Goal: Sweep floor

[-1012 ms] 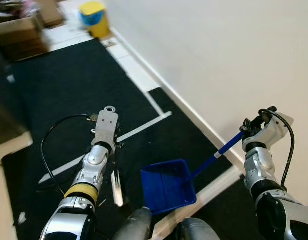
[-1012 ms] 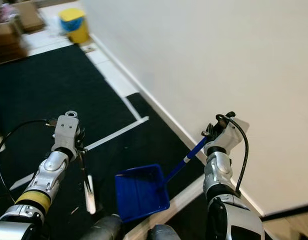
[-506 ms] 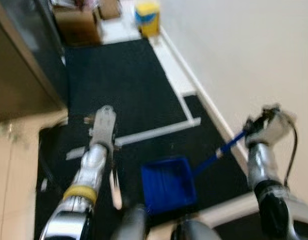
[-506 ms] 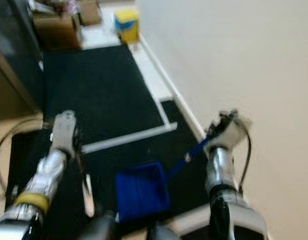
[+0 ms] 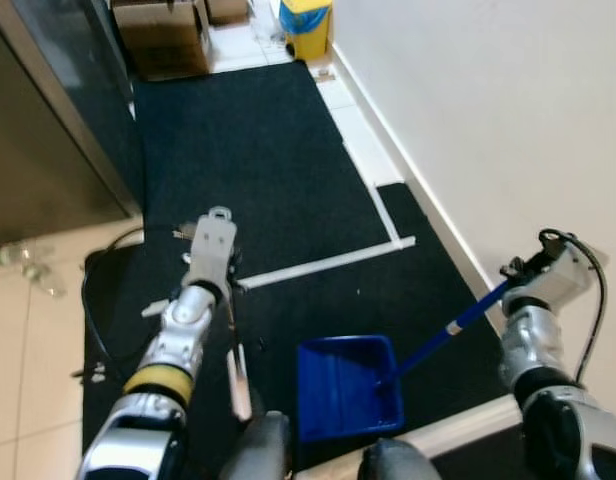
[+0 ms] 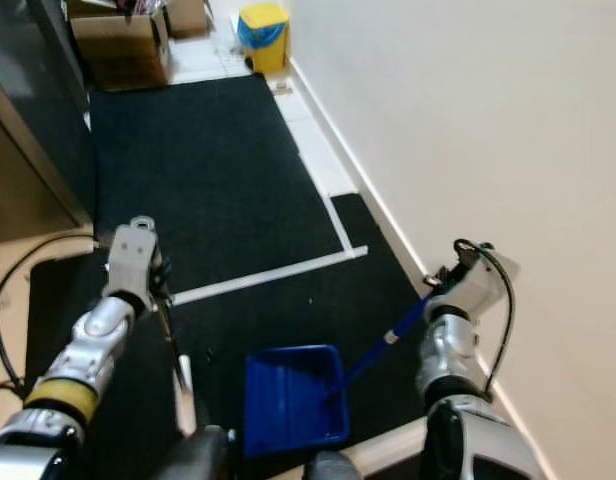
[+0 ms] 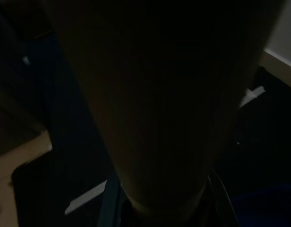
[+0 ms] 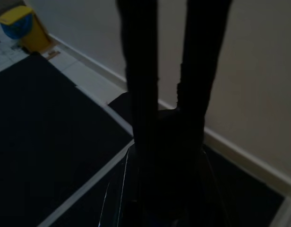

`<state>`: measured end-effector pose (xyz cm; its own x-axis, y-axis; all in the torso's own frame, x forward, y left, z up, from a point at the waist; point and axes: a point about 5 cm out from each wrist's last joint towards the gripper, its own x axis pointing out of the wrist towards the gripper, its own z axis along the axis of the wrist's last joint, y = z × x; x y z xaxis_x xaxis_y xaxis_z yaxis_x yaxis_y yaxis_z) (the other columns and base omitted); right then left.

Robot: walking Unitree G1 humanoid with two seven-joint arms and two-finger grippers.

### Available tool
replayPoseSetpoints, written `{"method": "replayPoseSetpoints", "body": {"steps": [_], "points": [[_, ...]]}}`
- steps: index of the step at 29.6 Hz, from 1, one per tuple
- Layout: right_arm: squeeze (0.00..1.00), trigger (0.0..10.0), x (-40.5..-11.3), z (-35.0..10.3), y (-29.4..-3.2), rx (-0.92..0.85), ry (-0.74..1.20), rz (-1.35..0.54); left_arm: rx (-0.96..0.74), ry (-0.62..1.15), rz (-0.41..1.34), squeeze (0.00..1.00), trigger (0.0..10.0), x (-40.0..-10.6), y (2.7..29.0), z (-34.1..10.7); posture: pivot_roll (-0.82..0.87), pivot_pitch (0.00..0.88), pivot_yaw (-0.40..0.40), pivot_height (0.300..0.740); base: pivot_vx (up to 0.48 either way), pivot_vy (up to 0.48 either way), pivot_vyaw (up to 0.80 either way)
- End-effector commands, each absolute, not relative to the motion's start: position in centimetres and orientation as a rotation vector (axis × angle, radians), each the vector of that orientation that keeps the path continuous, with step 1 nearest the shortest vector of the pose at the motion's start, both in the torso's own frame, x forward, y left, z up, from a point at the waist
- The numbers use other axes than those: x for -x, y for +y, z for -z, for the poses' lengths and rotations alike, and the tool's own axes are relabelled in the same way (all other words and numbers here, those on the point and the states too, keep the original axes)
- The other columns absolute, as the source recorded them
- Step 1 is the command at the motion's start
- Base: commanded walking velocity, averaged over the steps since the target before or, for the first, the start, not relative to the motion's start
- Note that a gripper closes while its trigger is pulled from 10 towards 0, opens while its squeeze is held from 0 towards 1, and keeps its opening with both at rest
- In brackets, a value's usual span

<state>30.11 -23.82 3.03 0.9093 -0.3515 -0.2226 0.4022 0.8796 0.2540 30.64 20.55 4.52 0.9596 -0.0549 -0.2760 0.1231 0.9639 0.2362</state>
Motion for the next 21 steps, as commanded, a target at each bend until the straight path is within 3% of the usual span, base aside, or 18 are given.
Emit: {"method": "replayPoseSetpoints", "body": {"steps": [1, 13, 21], "points": [[0.0, 10.0, -29.9, -3.1, -24.6, -0.316, 0.156, 0.431, -0.298, 0.302, 0.112, 0.0, 10.0, -30.3, 20.6, -4.0, 0.15, 0.022, -0.055, 0.74, 0.0, 0.48, 0.0], [0.0, 10.0, -29.8, -3.0, -24.5, -0.322, 0.167, 0.435, -0.33, 0.306, 0.118, 0.0, 10.0, -30.5, 21.1, -4.4, 0.15, 0.016, -0.055, 0.74, 0.0, 0.48, 0.0], [0.0, 10.0, -30.2, -3.2, -24.2, -0.359, 0.158, 0.458, -0.485, 0.258, 0.102, 0.0, 10.0, -31.1, 22.2, -5.8, 0.16, 0.02, -0.057, 0.74, 0.0, 0.48, 0.0]]}}
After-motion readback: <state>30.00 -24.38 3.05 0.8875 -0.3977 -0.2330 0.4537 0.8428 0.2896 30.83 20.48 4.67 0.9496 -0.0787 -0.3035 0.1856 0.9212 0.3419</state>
